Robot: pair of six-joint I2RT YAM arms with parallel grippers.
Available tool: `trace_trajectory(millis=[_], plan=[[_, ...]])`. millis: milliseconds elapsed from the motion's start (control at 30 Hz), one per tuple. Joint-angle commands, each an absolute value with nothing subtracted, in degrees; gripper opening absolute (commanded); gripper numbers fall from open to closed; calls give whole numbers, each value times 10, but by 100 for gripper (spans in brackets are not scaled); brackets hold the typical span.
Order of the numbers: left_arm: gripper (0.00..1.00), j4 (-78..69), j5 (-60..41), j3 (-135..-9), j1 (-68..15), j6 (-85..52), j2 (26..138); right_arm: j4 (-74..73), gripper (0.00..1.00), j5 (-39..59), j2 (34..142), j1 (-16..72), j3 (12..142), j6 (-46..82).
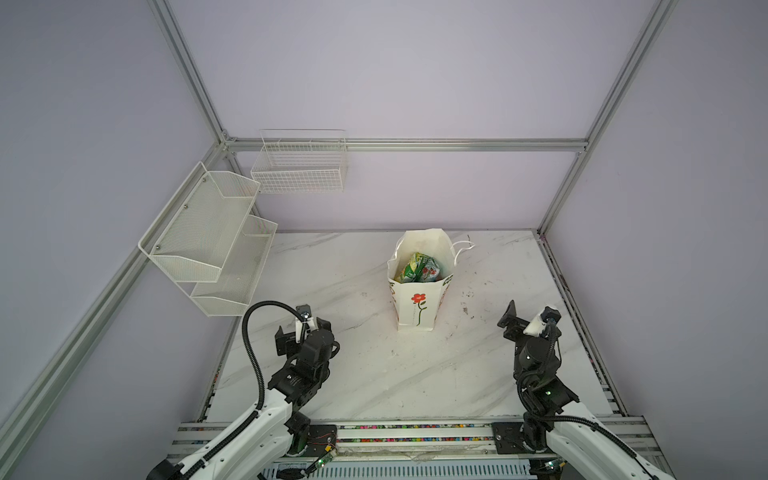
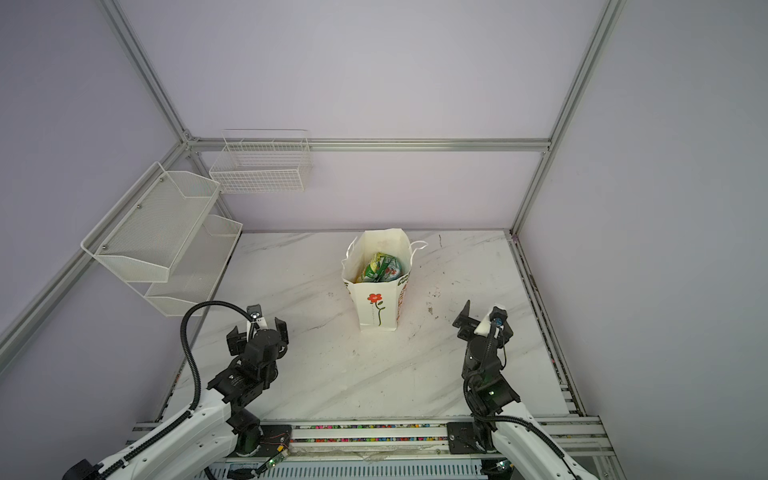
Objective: Place the snacks into the paper bag
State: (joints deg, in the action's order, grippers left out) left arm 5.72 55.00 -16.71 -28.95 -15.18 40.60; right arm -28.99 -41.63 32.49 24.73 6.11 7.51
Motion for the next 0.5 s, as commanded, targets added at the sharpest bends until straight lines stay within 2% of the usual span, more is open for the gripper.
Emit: trace_trajectory(millis=[0, 467], plan=[[100, 54, 577, -136, -292, -169, 375, -359, 97, -453, 314, 245, 49, 62], [100, 20, 565, -111, -295, -140, 328, -388, 97, -433, 314, 245, 38, 45]])
